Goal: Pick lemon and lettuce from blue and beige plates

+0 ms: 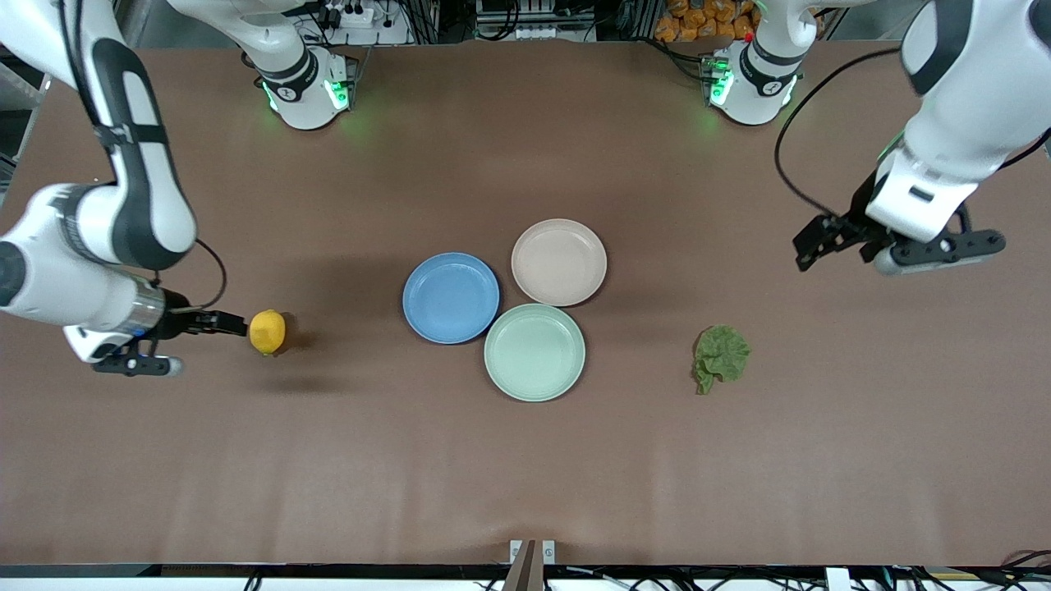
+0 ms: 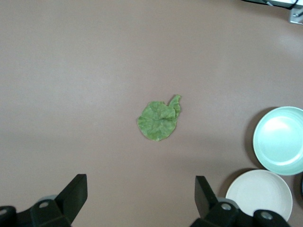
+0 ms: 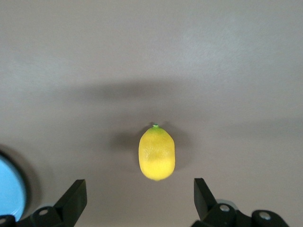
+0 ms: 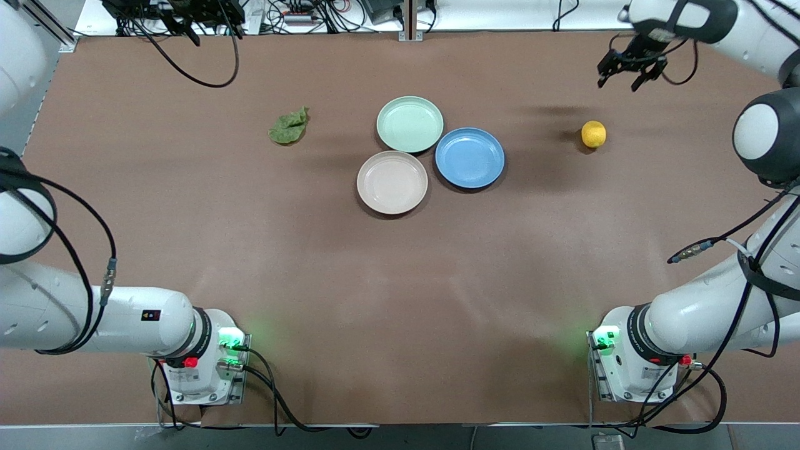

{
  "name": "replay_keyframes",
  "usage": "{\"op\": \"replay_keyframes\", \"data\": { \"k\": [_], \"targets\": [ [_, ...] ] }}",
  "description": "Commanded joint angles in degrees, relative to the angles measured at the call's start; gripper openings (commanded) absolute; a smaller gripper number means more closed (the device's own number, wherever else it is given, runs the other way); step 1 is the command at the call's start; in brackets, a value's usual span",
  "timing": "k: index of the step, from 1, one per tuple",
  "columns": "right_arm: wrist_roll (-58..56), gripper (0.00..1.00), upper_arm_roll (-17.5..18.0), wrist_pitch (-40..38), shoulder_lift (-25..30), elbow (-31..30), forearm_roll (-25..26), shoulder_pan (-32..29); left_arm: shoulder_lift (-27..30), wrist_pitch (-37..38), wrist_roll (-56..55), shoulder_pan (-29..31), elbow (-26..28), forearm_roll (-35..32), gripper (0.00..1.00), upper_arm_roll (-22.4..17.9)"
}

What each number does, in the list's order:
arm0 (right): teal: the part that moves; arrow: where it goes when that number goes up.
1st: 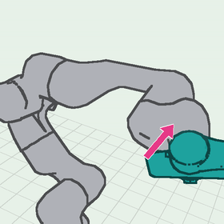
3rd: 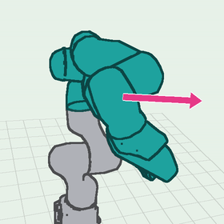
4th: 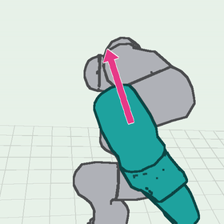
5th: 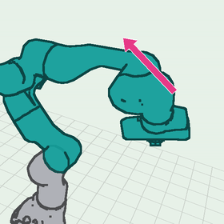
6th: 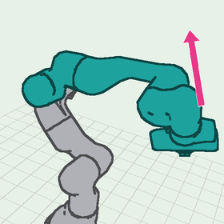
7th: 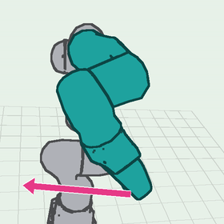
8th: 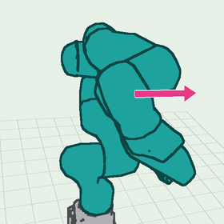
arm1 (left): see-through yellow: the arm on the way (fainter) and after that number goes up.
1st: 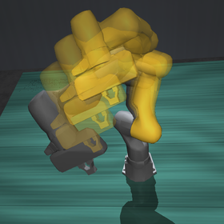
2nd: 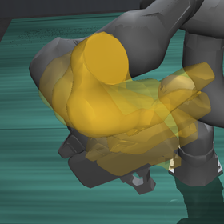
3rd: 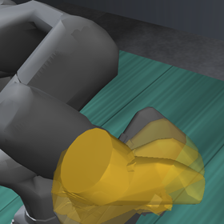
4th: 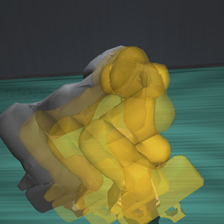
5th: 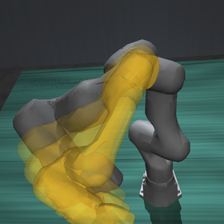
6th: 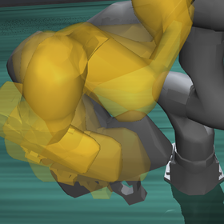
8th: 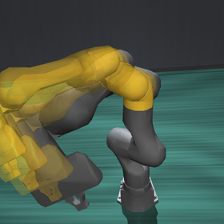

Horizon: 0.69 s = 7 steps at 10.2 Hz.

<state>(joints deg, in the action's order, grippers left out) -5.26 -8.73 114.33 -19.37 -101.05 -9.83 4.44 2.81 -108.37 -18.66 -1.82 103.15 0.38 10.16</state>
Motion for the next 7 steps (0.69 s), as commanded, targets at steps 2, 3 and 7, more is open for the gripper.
{"op": "replay_keyframes", "data": {
  "k": [2,3,7],
  "targets": [
    [-5.55,1.0,0.82,-9.36,3.46,5.15,0.51,-2.77,-0.08,5.01,4.5,-0.11,-5.49,-0.81,1.0,0.03],
    [-5.38,1.0,0.82,-12.26,3.81,7.51,0.61,-3.12,-0.08,6.58,5.99,-0.2,-6.89,-0.9,1.0,-0.05],
    [-4.5,1.0,1.35,-20.28,9.42,12.19,6.64,-3.12,-2.19,12.3,13.99,-0.2,-13.13,-0.99,1.0,-0.05]
  ]
}}
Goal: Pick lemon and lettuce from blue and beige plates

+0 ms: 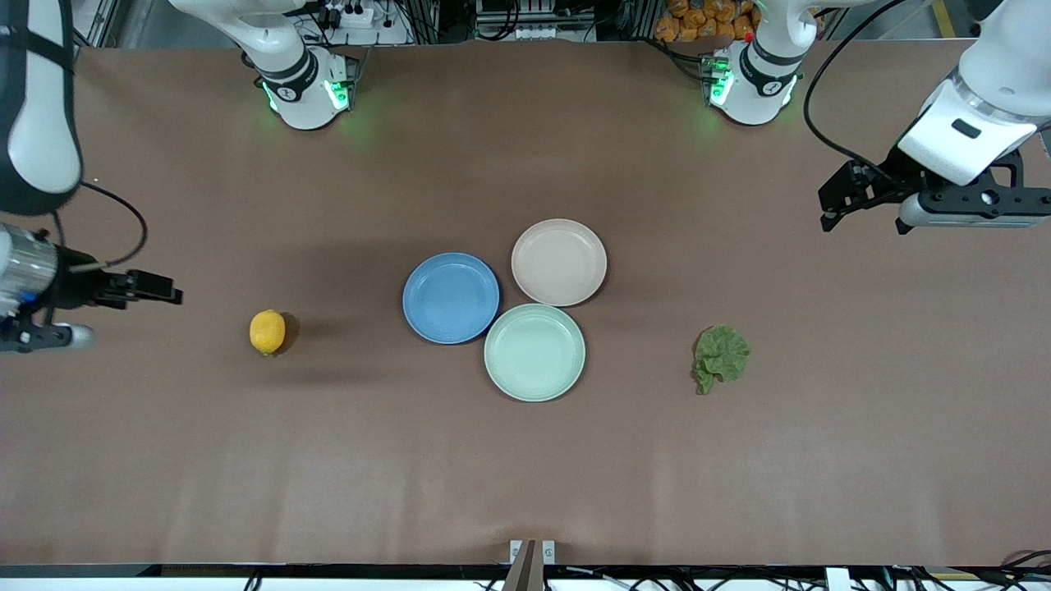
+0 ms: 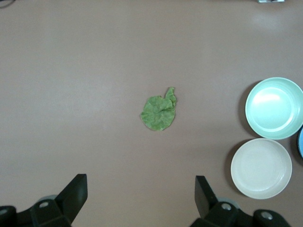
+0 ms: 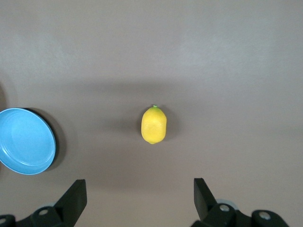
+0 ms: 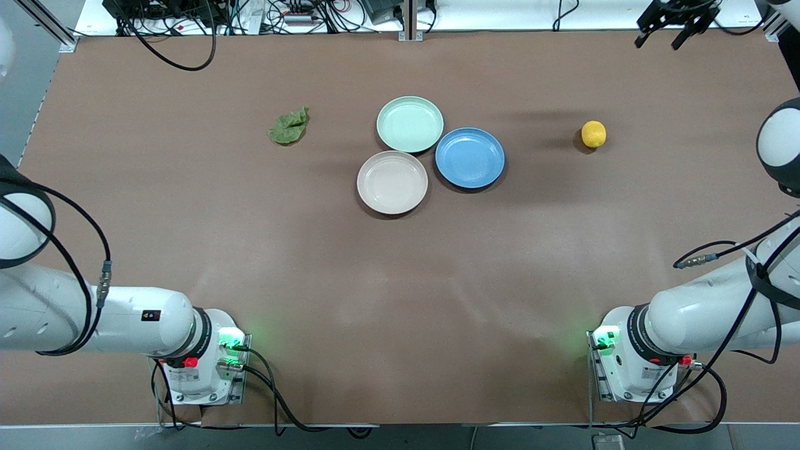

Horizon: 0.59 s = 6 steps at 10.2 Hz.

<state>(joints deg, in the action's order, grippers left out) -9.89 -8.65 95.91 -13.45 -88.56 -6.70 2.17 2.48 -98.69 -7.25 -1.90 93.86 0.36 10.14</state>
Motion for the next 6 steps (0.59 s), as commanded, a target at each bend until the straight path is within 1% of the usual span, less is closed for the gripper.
{"op": "replay_keyframes", "data": {
  "k": [1,2,4,6],
  "targets": [
    [1.53,1.0,1.96,-5.52,5.69,-0.3,3.97,-0.76,-2.3,4.28,2.59,-0.2,-5.42,-0.98,1.0,-0.03],
    [4.59,1.0,2.58,-8.08,7.45,-0.21,4.15,-0.68,-2.4,5.86,2.59,-0.29,-6.22,-0.98,1.0,-0.03],
    [5.85,1.0,2.67,-8.45,10.53,-0.03,4.41,-0.41,-2.4,6.14,2.68,0.14,-6.23,-0.89,1.0,-0.12],
    [5.94,1.0,2.76,-11.6,11.16,3.55,4.94,-0.32,-2.48,6.23,2.59,0.32,-5.97,-0.89,1.0,-0.03]
  ]
}}
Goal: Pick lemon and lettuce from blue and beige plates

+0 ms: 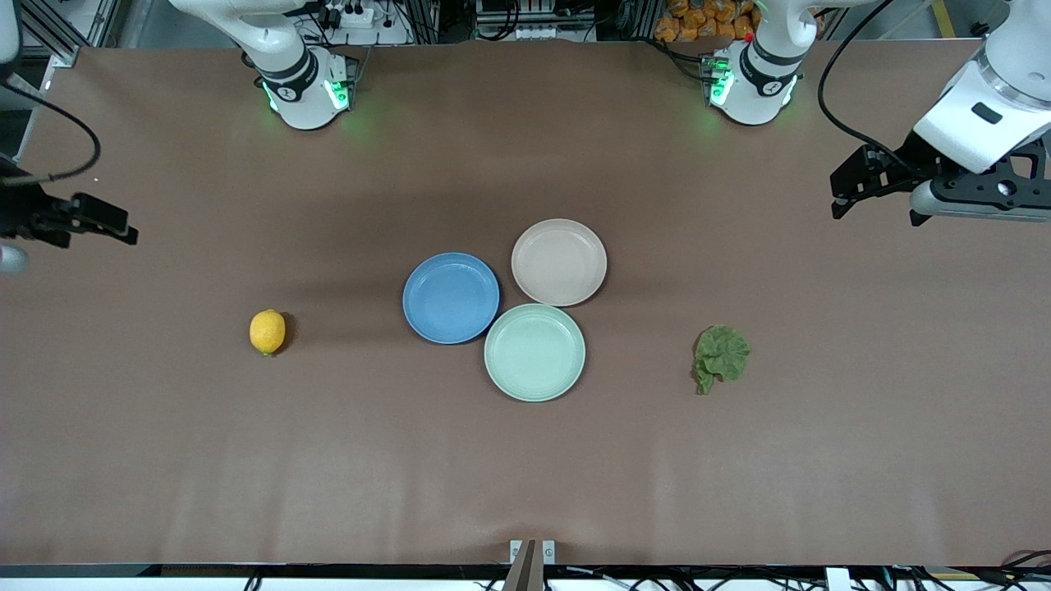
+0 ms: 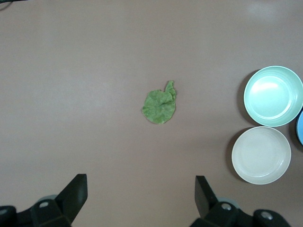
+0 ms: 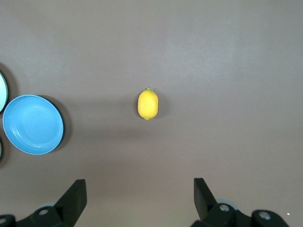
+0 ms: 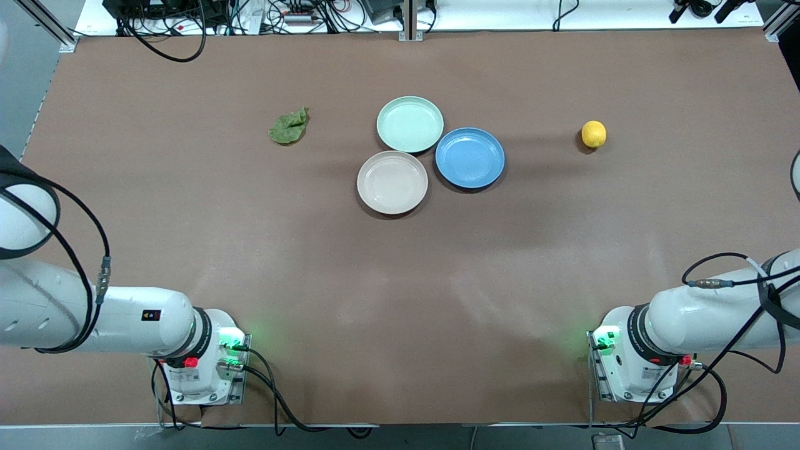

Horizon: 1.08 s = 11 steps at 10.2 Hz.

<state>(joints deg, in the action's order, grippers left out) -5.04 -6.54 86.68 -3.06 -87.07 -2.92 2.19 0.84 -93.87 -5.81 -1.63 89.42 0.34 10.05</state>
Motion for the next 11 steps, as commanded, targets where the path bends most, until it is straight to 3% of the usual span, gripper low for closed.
{"op": "replay_keyframes", "data": {
  "k": [1,11],
  "targets": [
    [1.09,1.0,0.65,-2.74,0.78,2.86,0.9,-0.35,-1.19,1.41,1.15,-0.22,-1.79,-0.87,1.0,-0.02],
    [1.7,1.0,0.03,0.5,-2.56,5.77,1.25,-0.61,-0.84,2.28,0.54,0.22,-1.8,-0.08,1.0,-0.03]
  ]
}}
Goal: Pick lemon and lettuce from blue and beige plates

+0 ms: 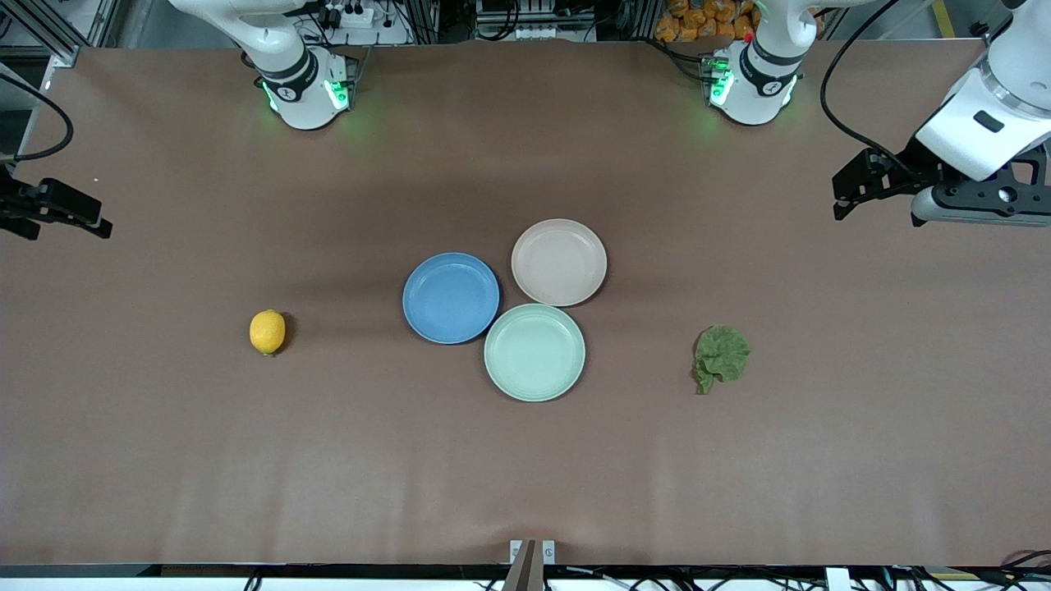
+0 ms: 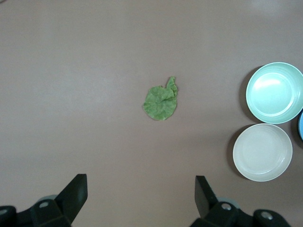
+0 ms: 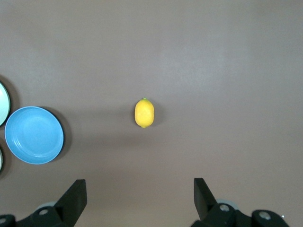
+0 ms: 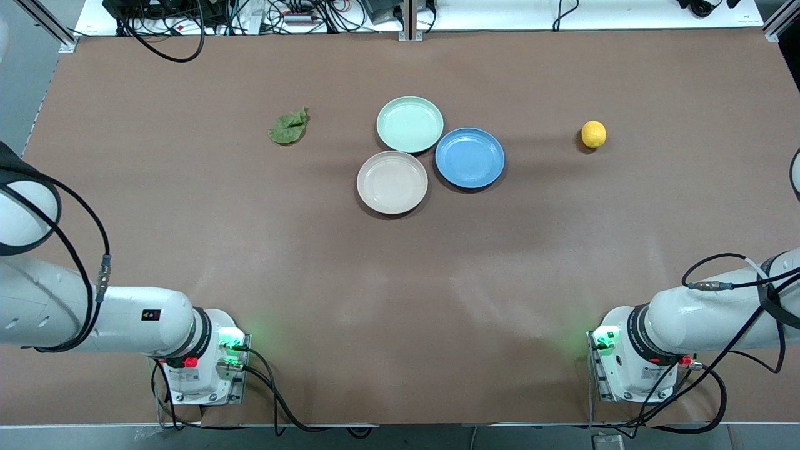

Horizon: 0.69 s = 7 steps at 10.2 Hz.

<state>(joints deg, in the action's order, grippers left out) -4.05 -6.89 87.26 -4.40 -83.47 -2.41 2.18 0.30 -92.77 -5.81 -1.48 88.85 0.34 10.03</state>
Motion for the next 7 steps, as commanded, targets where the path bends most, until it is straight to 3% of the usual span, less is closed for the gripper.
{"op": "replay_keyframes", "data": {
  "k": [1,7],
  "targets": [
    [0.62,1.0,0.3,0.28,-1.23,2.08,0.91,-0.51,-0.3,1.19,0.53,0.08,-1.22,0.01,1.0,-0.01],
    [0.62,1.0,0.3,0.8,-1.49,1.99,0.92,0.02,-0.39,1.19,-0.34,-0.01,-1.22,0.19,1.0,0.08]
  ]
}}
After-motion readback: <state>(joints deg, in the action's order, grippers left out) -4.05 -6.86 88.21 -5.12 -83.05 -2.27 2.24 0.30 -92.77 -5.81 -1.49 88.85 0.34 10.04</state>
